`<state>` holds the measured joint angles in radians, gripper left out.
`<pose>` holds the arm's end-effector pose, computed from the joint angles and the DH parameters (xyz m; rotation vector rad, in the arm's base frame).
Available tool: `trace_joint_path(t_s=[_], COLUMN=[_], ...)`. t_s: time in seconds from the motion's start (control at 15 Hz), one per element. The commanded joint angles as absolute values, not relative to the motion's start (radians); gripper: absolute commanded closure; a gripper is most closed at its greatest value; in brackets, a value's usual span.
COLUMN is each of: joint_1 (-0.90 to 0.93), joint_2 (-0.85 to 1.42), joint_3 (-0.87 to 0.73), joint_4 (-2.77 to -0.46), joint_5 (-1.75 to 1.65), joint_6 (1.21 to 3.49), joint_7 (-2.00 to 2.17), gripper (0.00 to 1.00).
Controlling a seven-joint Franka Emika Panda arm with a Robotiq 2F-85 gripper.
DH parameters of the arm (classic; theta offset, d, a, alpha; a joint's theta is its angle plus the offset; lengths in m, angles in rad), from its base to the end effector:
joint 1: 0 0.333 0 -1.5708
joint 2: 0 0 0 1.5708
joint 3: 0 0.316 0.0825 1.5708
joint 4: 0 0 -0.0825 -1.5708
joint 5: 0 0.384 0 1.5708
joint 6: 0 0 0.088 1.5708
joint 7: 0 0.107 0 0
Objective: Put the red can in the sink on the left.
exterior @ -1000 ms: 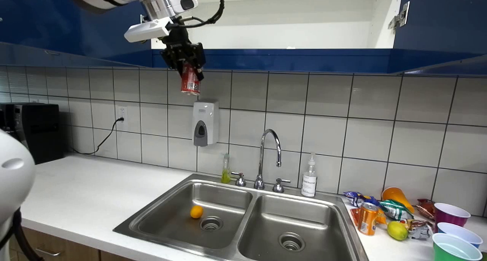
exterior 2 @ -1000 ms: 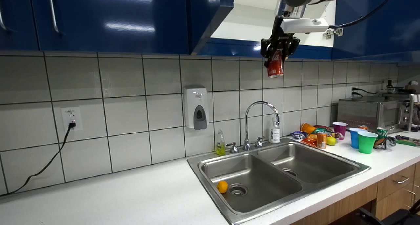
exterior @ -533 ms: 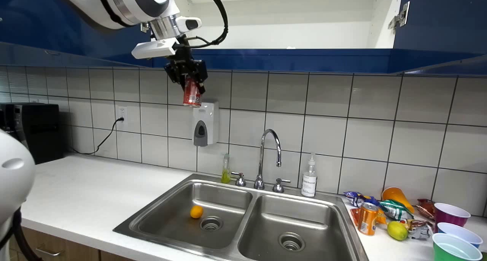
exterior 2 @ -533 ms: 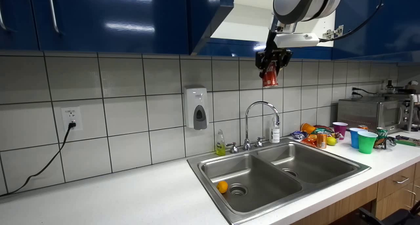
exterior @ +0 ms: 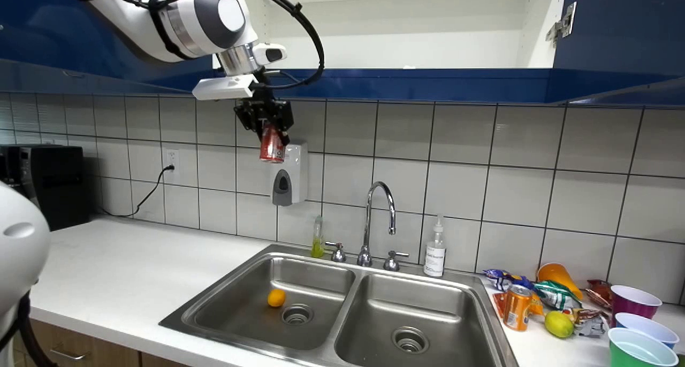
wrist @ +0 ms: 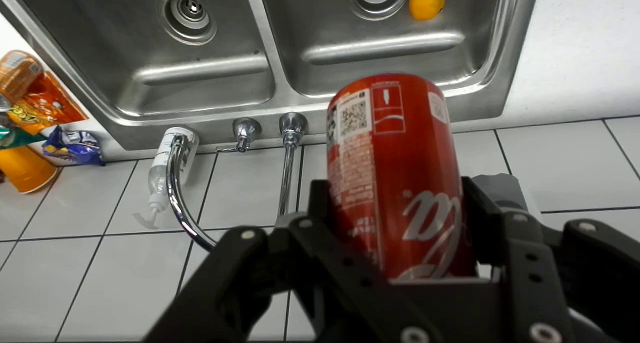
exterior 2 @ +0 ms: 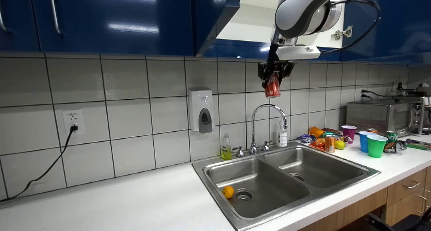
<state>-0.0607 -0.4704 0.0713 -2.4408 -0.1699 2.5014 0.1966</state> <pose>0.4464 0.0088 0.5303 2.9172 -0.1109 0.8101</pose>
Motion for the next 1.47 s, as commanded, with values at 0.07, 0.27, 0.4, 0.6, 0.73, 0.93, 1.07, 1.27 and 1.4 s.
trace_joint_path(t_s=[0.07, 0.27, 0.4, 0.6, 0.73, 0.93, 1.07, 1.27, 1.4], joint_1=[-0.057, -0.053, -0.052, -0.046, -0.045, -0.040, -0.037, -0.037, -0.038], joint_2=[-0.431, -0.402, -0.382, -0.348, -0.326, -0.301, -0.289, -0.267, -0.248], joint_3=[0.079, 0.078, 0.078, 0.076, 0.077, 0.076, 0.075, 0.073, 0.073], joint_4=[-2.445, -2.458, -2.466, -2.480, -2.488, -2.497, -2.506, -2.521, -2.532], joint_5=[-0.164, -0.166, -0.168, -0.165, -0.166, -0.166, -0.167, -0.170, -0.173], joint_6=[2.571, 2.617, 2.647, 2.693, 2.720, 2.748, 2.766, 2.802, 2.830], joint_7=[0.193, 0.187, 0.183, 0.175, 0.172, 0.165, 0.160, 0.153, 0.150], gripper=[0.62, 0.62, 0.62, 0.62, 0.62, 0.62, 0.62, 0.62, 0.62])
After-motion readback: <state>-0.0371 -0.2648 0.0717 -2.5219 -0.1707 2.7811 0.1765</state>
